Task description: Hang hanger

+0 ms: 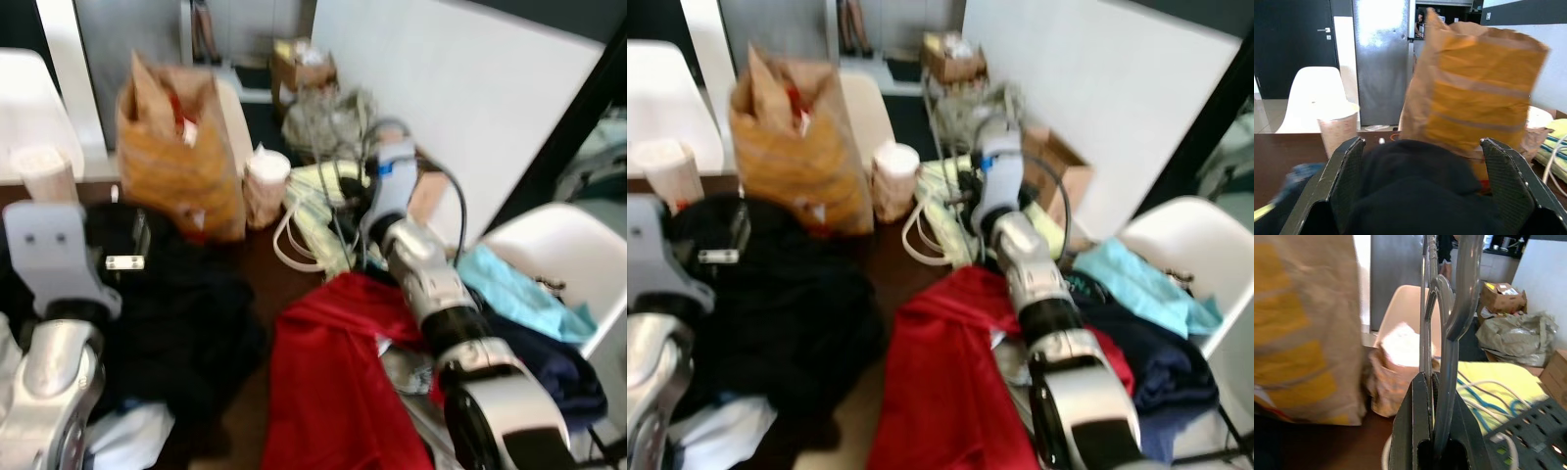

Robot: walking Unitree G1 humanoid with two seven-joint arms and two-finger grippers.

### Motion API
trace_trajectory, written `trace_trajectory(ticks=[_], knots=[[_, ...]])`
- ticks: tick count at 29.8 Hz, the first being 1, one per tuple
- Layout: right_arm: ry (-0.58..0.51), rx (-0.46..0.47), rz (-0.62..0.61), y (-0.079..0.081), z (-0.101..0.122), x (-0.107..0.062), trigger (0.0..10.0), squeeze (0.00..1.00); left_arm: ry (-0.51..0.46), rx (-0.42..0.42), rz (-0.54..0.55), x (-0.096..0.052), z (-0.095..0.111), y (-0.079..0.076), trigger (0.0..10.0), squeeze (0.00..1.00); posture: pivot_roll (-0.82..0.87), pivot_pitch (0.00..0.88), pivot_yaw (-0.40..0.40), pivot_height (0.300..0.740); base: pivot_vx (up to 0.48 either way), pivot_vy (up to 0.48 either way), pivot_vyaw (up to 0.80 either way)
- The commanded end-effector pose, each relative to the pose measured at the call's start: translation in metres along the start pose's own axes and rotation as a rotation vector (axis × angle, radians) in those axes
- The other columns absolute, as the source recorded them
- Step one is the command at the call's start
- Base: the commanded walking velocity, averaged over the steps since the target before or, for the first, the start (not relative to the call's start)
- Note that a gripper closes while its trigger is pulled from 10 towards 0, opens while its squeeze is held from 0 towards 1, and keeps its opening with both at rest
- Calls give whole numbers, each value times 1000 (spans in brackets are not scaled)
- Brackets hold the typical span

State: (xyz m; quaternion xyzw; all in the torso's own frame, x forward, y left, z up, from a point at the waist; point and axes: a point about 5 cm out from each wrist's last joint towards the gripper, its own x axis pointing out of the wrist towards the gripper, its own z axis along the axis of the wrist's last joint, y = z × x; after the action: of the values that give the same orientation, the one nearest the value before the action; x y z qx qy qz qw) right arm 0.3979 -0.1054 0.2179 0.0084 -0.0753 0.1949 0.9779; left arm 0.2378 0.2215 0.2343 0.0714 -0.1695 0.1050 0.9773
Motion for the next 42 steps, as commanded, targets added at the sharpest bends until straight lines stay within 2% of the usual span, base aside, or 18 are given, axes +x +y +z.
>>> trace_trajectory(ticks=[1,11,14,15,18,23,27,33,42], knots=[[-6,11,-6,-3,2,-1,10000,0,4,22,-24,-5,4,-3,10000,0,235,0,-152,740,0,-469,0],[-10,16,22,2,4,2,10000,0,30,33,3,-8,4,-3,10000,0,239,0,-160,740,0,-469,0],[28,16,186,16,1,3,10000,0,40,100,101,-10,6,5,10000,0,246,0,-166,740,0,0,0],[42,-22,254,21,-1,2,10000,0,52,112,130,-11,5,9,10000,0,249,0,-167,740,0,0,0],[66,-58,330,24,-3,1,10000,0,88,122,191,-15,1,17,10000,0,253,0,-170,740,0,0,0],[57,-86,356,24,2,1,10000,0,138,171,279,-22,-7,33,10000,0,250,0,-168,740,0,0,272],[64,-78,418,38,-5,-1,10000,0,149,228,306,-24,-8,41,10000,0,248,0,-165,740,0,0,800],[69,-66,443,43,-8,-3,10000,0,148,248,313,-24,-6,44,10000,0,247,0,-160,740,0,0,800],[68,-69,402,37,-7,-2,10000,0,129,211,307,-20,-2,43,10000,0,248,0,-158,740,0,0,800]])
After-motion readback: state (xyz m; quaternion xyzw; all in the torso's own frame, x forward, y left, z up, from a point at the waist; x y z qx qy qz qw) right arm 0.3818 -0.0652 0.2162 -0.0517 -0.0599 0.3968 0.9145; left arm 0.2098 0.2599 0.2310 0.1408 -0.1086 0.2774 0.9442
